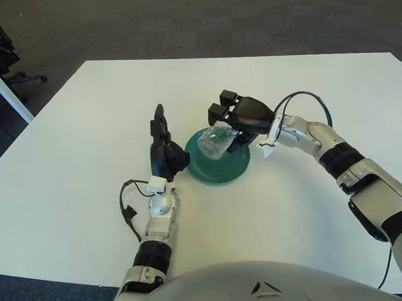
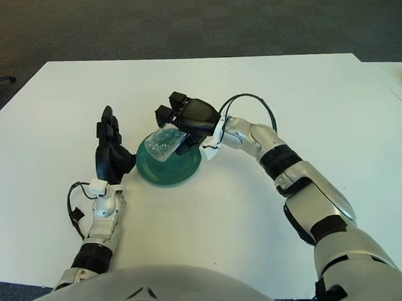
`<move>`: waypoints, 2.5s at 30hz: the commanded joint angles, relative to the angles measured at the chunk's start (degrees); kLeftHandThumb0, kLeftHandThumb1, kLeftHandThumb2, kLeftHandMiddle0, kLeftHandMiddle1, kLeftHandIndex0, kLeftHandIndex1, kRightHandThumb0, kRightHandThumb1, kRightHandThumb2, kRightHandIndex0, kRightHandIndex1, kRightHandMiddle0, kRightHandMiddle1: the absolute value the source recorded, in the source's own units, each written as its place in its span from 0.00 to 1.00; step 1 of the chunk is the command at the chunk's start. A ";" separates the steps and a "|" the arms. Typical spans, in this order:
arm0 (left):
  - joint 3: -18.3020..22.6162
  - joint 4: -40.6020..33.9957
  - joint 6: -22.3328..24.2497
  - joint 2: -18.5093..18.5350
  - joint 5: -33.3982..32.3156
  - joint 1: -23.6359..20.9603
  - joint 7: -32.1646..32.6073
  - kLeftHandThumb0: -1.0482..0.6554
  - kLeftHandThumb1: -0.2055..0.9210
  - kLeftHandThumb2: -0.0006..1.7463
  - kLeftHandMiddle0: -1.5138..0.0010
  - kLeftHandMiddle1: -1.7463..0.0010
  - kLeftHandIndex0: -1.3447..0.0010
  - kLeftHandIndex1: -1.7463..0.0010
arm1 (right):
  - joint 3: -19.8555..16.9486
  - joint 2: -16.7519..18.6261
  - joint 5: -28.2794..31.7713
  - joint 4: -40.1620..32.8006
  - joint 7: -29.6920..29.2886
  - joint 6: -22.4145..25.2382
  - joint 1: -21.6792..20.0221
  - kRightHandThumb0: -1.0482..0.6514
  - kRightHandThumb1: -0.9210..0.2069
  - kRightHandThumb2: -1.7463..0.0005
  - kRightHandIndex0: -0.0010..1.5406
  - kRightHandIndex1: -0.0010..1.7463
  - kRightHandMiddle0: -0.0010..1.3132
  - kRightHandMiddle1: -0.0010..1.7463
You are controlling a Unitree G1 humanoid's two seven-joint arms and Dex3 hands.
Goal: Put the bottle into the plate.
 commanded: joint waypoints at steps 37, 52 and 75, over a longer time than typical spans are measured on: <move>0.93 0.20 1.13 2.14 3.13 11.46 -1.33 0.02 1.00 0.68 0.94 1.00 1.00 0.79 | 0.57 2.34 -1.15 6.85 -1.05 -3.51 3.65 0.33 0.13 0.57 0.80 1.00 0.77 1.00; 0.77 -0.09 1.18 2.17 2.55 11.15 -2.46 0.03 1.00 0.67 0.92 0.99 1.00 0.78 | 0.55 1.39 4.73 11.09 11.30 -10.48 1.02 0.03 0.00 0.53 0.12 0.09 0.02 0.34; 0.92 0.77 1.40 2.32 2.09 10.19 -4.26 0.03 1.00 0.67 0.92 1.00 1.00 0.79 | -1.17 1.39 5.29 15.09 10.00 -17.28 -0.66 0.00 0.00 0.48 0.00 0.00 0.00 0.00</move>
